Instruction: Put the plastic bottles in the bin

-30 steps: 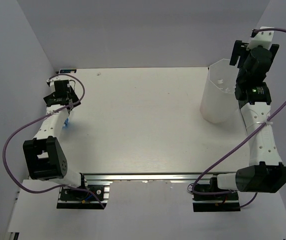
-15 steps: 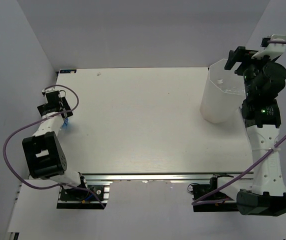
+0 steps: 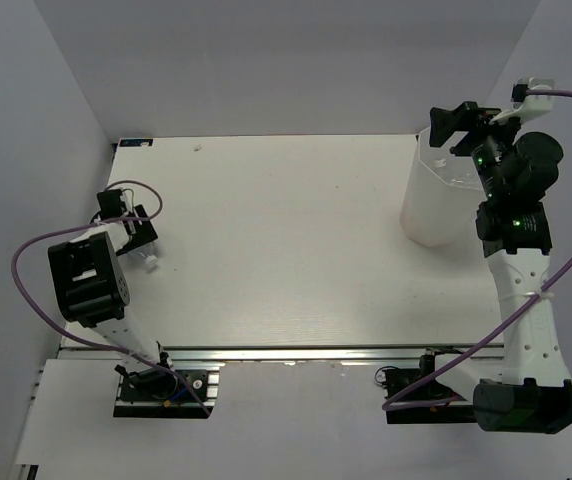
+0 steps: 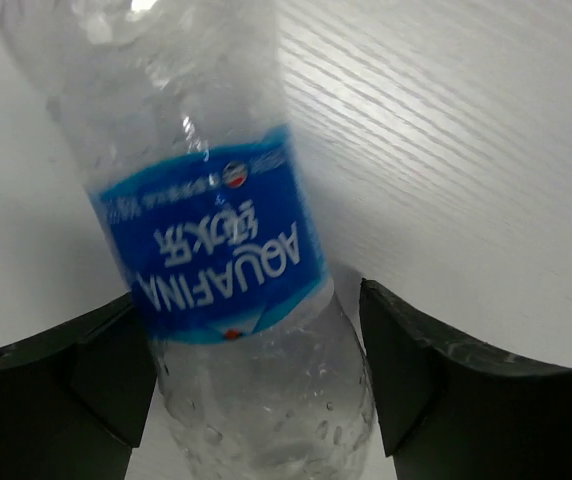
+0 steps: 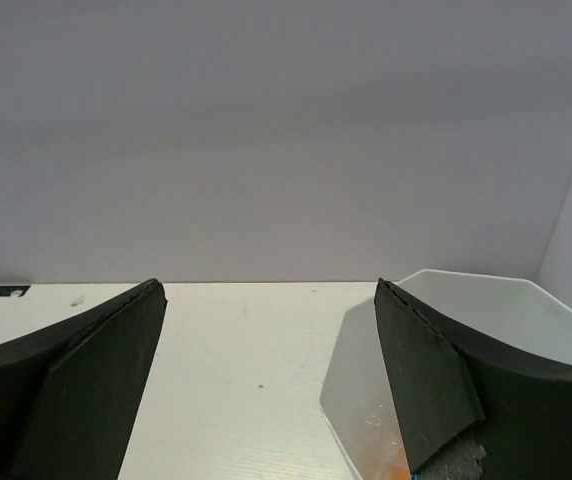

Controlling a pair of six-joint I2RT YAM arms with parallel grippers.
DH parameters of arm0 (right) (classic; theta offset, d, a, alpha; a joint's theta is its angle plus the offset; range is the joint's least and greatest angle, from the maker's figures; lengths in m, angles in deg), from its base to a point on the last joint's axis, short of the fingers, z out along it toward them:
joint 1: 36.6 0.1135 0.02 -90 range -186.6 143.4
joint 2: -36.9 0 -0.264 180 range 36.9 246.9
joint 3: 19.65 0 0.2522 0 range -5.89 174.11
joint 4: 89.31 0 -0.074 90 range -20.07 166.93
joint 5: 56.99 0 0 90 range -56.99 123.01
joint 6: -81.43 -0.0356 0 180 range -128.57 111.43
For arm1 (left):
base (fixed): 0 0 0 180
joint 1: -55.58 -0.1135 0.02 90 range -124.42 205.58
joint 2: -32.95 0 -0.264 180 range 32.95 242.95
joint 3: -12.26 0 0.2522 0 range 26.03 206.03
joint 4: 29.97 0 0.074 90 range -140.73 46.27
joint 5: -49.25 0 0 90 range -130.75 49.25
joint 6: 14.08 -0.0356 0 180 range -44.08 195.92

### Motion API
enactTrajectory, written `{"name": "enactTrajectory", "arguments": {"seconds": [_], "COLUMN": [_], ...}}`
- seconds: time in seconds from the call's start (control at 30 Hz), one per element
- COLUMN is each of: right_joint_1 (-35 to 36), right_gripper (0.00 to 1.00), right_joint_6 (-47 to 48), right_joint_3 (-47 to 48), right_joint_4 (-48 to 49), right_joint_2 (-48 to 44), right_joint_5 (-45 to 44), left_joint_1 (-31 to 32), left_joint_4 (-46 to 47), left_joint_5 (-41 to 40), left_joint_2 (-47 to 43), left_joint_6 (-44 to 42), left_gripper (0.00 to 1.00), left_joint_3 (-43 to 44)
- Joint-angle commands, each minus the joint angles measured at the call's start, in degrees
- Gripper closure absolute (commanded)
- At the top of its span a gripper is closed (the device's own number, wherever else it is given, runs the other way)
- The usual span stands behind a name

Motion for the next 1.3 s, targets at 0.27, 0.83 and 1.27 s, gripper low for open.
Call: {"name": "enactTrajectory", "arguments": {"seconds": [0.27,0.83,1.27], "right_joint_1": [10.54,33.43,36.77], "right_gripper": [0.11,0.11,0.12], "right_joint_6": [11.15,-0.59,-5.26], "right_joint_3": [-5.09,-12.03,-17.05], "right_joint_4": [-0.92,3.98,14.26], "right_joint_2": [-3.08,10.53,14.14], "right_joint_5": [14.5,5.81,6.22], "left_joint_1": [2.68,48.11,59.02], "left_joint_4": [7.81,20.66,26.29], "left_joint_5": [23.05,-12.61,-22.92], "left_joint_2": [-6.97,-17.8,-19.47], "left_joint_6": [12.91,40.87,45.01], "left_gripper": [0.5,0.53,0.53], "left_joint_3": [-0.52,6.59,7.21]}}
